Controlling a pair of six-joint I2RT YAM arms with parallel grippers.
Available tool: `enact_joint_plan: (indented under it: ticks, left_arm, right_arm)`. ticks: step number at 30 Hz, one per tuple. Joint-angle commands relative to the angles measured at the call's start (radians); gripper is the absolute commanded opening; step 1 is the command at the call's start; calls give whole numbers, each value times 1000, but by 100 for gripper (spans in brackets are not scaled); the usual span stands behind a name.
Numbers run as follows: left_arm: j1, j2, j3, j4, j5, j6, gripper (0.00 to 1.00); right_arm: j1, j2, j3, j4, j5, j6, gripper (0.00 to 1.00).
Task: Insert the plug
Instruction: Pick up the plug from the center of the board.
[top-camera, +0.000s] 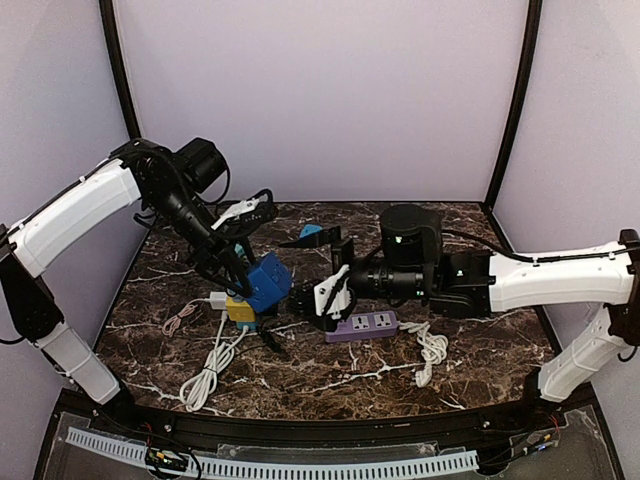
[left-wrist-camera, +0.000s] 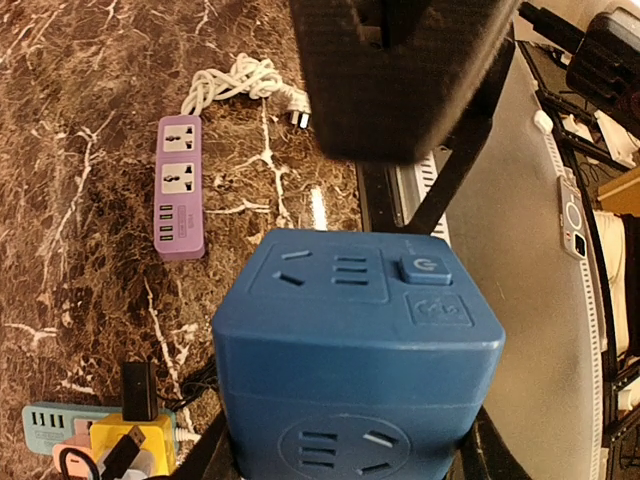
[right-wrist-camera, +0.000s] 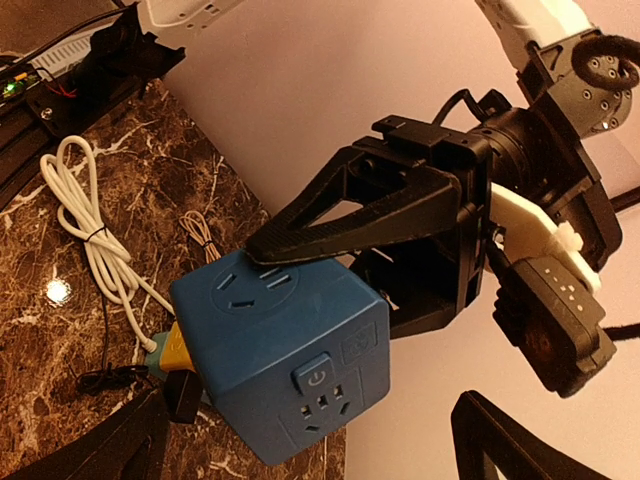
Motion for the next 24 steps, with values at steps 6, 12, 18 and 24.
enact_joint_plan:
  ticks: [6,12,18,24]
  left_arm:
    - [-80,25,3,-63,8,58,1]
    - [-98,45,2,-56,-1,52,1]
    - [-106,52,6,-64,-3,57,1]
    - [-105,57,16,-59,-3,48,1]
  right_arm:
    - [8,89,131,-167,-83,-100,97]
    - [9,136,175,-191,-132,-77,88]
    - [15,163,211,-235,-147,-49,34]
    - [21,155,239,-268,-108,81,0]
